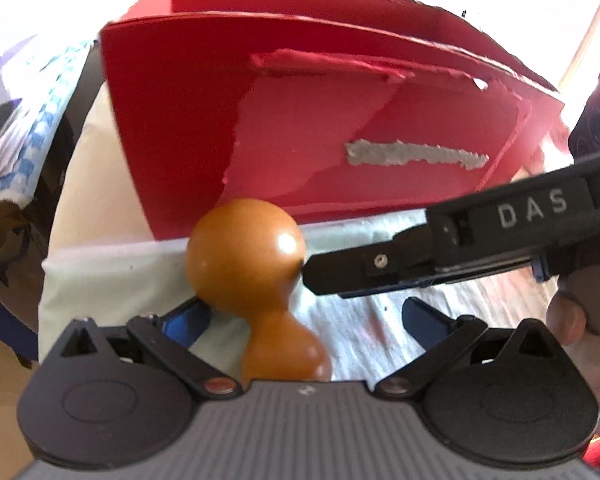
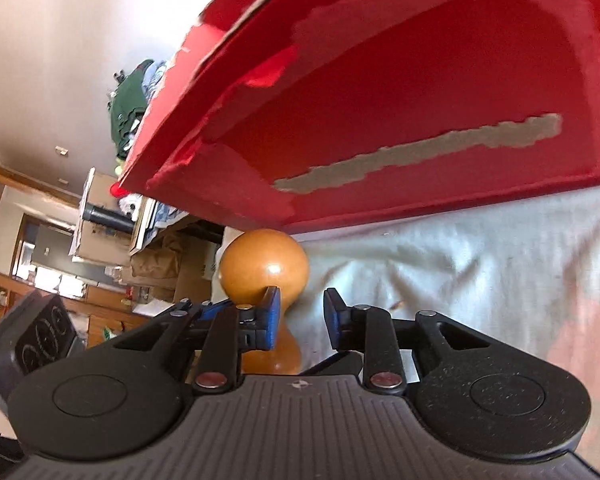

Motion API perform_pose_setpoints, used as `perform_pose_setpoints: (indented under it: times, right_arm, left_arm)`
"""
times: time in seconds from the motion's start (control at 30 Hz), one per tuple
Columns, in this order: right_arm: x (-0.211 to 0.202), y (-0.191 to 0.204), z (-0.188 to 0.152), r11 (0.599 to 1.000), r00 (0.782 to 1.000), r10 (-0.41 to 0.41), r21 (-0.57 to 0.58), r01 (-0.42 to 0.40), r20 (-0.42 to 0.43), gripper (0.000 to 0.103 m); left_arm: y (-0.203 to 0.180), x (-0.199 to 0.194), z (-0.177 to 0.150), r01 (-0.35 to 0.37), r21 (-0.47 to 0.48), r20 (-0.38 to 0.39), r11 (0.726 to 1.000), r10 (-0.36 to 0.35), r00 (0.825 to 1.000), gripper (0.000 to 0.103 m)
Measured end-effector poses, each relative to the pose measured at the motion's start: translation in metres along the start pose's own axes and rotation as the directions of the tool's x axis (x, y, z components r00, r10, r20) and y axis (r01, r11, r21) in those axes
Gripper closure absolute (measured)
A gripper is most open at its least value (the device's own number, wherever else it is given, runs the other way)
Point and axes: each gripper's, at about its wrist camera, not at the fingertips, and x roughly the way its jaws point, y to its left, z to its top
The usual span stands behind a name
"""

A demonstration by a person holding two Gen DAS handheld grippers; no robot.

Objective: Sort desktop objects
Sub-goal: 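Adjust the right gripper's hold on the gourd and lift it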

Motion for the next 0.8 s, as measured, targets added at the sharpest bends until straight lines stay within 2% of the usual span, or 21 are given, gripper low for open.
perform_pose_setpoints:
  times: [0.13,0.33,0.4,0.57,0.8]
  right_arm:
    - [0.001,0.004,0.001,1.0,1.0,-0.001,-0.008,0.001,-0.021,0.073]
    - [-0.002,0.001,0.001,0.998,0.997,0.056,0.007,-0.056,-0.045,0.072]
    - [-0.001,0.003,0.001,0.999,0.997,0.048,0.0,-0.048,-0.057,0.064]
    - [0.0,0.005,0.001,0.999,0.998,0.041,0.012,-0.04,-0.052,0.063]
    - [0.014,0.012,0.001,0.999,0.996,0.046,0.005,-0.045,-0.081,0.062]
  left_arm:
    - [0.005,-0.002,0.001,0.003,-0.003,-0.005,1.0,-0.003,1.0,0.004]
    - [0.014,-0.01,0.0,-0.004,-0.008,-0.018,1.0,0.004,1.0,0.011]
    - [0.016,-0.013,0.0,0.007,-0.016,-0.018,1.0,-0.007,1.0,0.013]
    - [0.018,-0.018,-0.001,-0.015,0.002,-0.018,1.0,0.015,1.0,0.013]
    - [0.02,-0.013,0.0,0.025,-0.014,-0.026,1.0,-0.026,0.999,0.024]
